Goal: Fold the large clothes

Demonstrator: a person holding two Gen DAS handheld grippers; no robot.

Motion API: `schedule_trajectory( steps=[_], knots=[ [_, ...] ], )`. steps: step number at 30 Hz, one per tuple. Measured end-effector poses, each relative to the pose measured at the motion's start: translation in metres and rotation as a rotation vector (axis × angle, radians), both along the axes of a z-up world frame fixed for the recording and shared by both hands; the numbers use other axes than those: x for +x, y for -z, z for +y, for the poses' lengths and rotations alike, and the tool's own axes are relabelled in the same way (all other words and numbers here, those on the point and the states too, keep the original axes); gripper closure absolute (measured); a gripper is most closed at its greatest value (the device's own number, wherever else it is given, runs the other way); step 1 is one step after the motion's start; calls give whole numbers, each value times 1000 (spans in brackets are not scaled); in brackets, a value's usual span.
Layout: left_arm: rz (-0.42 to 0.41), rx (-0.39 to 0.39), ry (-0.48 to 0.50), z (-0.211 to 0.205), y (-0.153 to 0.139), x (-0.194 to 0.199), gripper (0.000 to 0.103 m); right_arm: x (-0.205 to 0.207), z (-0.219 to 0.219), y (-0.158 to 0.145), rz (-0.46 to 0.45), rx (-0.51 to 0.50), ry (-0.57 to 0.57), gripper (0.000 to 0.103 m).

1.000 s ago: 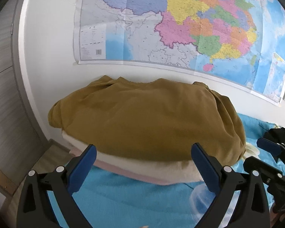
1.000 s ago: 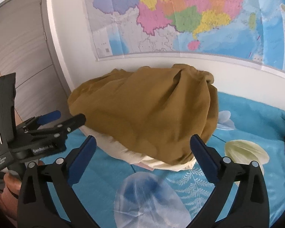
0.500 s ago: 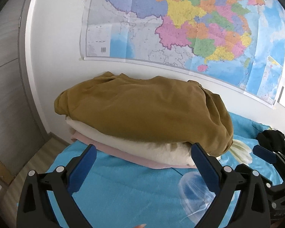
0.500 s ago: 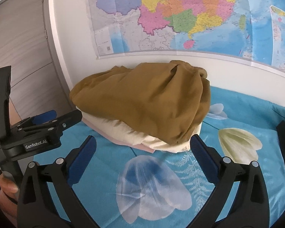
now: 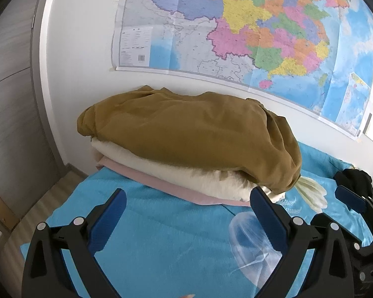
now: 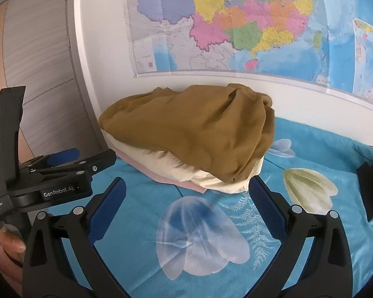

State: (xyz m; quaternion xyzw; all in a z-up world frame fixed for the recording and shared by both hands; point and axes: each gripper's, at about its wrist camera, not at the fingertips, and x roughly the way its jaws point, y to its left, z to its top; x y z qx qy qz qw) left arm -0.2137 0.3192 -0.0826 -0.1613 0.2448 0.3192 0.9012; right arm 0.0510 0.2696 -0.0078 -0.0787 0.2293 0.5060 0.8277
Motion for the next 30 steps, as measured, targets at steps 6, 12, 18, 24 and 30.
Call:
schedule_trajectory(
  steps=[6, 12, 18, 24, 30],
  knots=[
    [2, 10, -9, -9, -1, -3, 6, -3, -4, 1, 4, 6, -2, 6],
    [0, 28, -24, -16, -4, -9, 6, -8, -9, -1, -6, 11, -2, 6],
    [-1, 33, -33, -21, -5, -14, 6, -11, -13, 1, -6, 9, 0, 6],
    [1, 33, -37, -25, -5, -17, 6, -15, -16, 1, -11, 11, 2, 6],
    [4, 40, -32, -29, -5, -20, 6, -17, -19, 0, -13, 19, 6, 6]
  ],
)
